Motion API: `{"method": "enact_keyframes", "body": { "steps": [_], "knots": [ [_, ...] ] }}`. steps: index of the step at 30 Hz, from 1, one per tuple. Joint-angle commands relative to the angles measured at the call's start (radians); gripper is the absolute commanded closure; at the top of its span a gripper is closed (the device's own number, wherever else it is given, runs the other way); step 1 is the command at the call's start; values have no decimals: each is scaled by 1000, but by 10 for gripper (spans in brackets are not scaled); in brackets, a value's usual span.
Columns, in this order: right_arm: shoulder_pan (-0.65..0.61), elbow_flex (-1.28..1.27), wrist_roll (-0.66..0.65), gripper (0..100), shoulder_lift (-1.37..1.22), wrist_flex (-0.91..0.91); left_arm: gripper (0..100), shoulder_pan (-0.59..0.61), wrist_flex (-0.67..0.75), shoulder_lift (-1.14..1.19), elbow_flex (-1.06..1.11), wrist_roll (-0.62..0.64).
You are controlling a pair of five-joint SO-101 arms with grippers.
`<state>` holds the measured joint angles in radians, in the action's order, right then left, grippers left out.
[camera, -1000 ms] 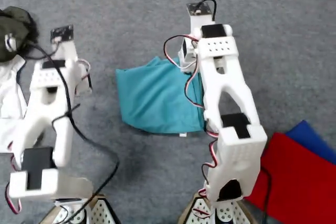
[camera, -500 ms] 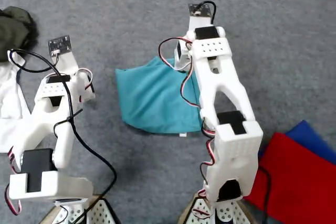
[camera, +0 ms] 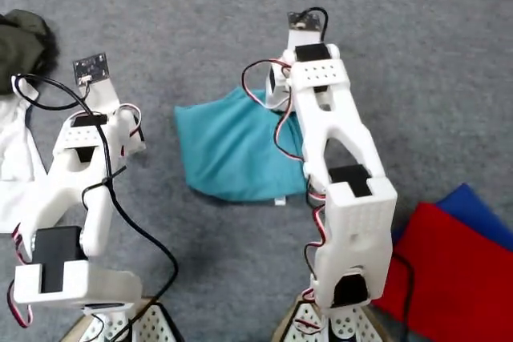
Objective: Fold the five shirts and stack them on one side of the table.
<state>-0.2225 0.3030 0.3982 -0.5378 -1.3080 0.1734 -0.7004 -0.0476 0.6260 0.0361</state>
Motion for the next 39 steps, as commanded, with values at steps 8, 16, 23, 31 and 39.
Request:
{"method": "enact_keyframes", "body": {
  "steps": [8,16,23,31,39],
  "knots": [
    [-7,180,-94,985,-1,21,978,5,14,-5,-21,6],
    [-58,268,-233,986,-85,72,978,5,14,-5,-21,6],
    [-91,516,-267,986,-205,8,978,5,14,-5,-20,6],
    [-88,745,-267,986,-300,-103,978,5,14,-5,-20,6],
    [-84,820,-269,904,-349,-204,978,5,14,-5,-20,6]
  ]
}}
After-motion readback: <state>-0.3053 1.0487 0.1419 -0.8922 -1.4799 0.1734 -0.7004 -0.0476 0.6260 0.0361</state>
